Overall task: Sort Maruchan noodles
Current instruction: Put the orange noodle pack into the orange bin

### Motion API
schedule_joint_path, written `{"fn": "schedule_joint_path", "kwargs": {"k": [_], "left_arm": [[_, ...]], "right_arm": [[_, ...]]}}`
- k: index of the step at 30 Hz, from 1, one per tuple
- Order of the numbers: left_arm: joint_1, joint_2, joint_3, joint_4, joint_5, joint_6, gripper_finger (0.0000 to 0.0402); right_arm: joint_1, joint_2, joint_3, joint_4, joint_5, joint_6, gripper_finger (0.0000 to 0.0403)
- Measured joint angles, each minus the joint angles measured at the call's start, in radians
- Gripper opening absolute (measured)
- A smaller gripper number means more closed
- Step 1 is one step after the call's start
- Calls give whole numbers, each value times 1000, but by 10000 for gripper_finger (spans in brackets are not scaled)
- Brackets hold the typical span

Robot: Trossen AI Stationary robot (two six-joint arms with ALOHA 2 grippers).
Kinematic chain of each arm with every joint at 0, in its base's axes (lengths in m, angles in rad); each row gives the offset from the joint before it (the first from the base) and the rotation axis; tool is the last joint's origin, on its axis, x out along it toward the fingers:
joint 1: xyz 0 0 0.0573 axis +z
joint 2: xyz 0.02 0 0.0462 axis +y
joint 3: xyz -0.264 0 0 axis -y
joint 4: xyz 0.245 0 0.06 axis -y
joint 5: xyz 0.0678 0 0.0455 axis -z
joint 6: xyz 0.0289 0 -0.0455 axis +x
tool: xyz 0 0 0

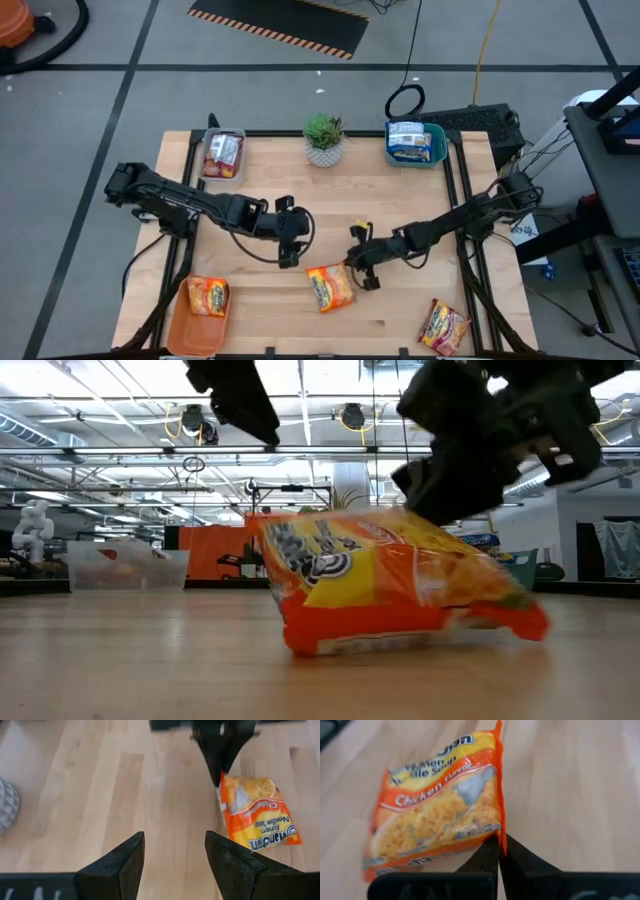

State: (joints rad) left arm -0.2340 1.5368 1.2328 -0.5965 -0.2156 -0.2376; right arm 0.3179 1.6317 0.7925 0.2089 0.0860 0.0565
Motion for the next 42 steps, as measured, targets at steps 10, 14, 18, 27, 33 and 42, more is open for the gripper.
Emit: {"fn": "schedule_joint_path", "kwargs": {"k": [10, 14, 18, 27, 33, 42], "left_arm": [[-13, 0, -83, 173, -59, -98, 214], [-18, 0, -126, 345, -95, -97, 214], [-33, 0, -177, 470, -102, -98, 214], [-49, 0, -304, 787, -167, -87, 214], [-50, 0, -316, 807, -239, -75, 214], [-63, 0, -316, 804, -241, -59, 214]], "right_arm": [[-35, -152, 0, -4, 32, -130, 0], [-44, -182, 1, -5, 44, -181, 0], [-63, -198, 1, -25, 44, -203, 0], [-110, -217, 1, -40, 48, -203, 0], [-123, -217, 1, -41, 128, -191, 0], [-130, -217, 1, -42, 180, -173, 0]]}}
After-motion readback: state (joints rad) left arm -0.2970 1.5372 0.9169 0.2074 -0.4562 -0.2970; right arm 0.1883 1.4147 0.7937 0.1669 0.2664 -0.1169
